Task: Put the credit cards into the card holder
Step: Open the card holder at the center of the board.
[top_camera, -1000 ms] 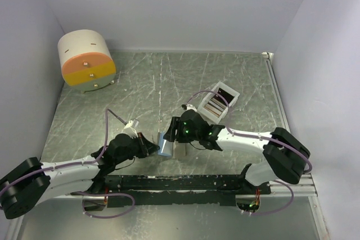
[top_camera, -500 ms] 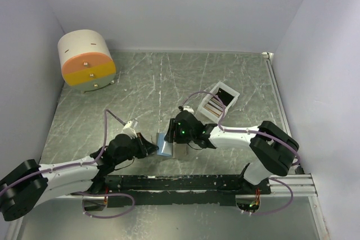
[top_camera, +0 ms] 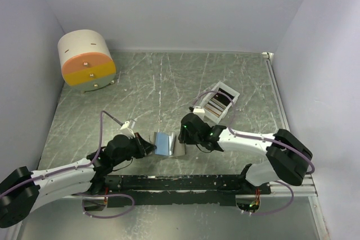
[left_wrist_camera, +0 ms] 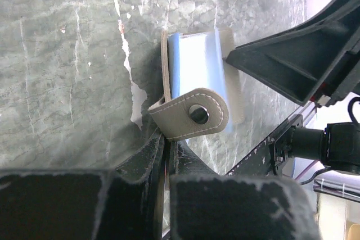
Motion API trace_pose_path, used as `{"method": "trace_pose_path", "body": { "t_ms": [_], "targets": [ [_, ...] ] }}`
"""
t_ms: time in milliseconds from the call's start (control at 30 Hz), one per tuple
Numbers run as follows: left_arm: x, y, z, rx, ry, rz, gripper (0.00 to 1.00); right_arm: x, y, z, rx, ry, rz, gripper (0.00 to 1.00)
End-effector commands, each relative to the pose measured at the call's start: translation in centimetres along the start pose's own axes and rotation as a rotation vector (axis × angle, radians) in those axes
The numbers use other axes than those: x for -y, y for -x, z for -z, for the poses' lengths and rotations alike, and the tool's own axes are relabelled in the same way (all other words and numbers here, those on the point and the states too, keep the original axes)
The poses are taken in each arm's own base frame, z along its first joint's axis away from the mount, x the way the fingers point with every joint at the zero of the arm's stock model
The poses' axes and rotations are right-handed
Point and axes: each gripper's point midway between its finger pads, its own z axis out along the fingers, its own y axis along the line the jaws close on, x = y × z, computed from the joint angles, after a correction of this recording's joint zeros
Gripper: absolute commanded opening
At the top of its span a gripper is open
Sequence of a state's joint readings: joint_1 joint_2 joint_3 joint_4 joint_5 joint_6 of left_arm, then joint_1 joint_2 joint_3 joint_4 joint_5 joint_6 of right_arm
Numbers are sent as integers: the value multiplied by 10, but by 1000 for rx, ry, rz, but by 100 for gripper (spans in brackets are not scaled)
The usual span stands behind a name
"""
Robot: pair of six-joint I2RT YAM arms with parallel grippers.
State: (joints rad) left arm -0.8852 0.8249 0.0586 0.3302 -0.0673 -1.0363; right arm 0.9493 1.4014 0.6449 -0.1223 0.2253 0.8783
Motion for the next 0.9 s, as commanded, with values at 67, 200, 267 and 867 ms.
{"method": "trace_pose_path", "body": {
  "t_ms": [67,200,267,867],
  "targets": [
    [15,14,-1,36,-17,-15,7,-23,25,28,44,62,-30,41],
    [14,12,-2,34,-20,-13,7,-63,41,46,81,252,-74,42],
    [14,11,-2,31,-24,-10,7,-80,43,50,95,361,-91,44],
    [17,11,0,36,-46,3,7,-102,5,-10,-67,400,-23,44]
  ]
}}
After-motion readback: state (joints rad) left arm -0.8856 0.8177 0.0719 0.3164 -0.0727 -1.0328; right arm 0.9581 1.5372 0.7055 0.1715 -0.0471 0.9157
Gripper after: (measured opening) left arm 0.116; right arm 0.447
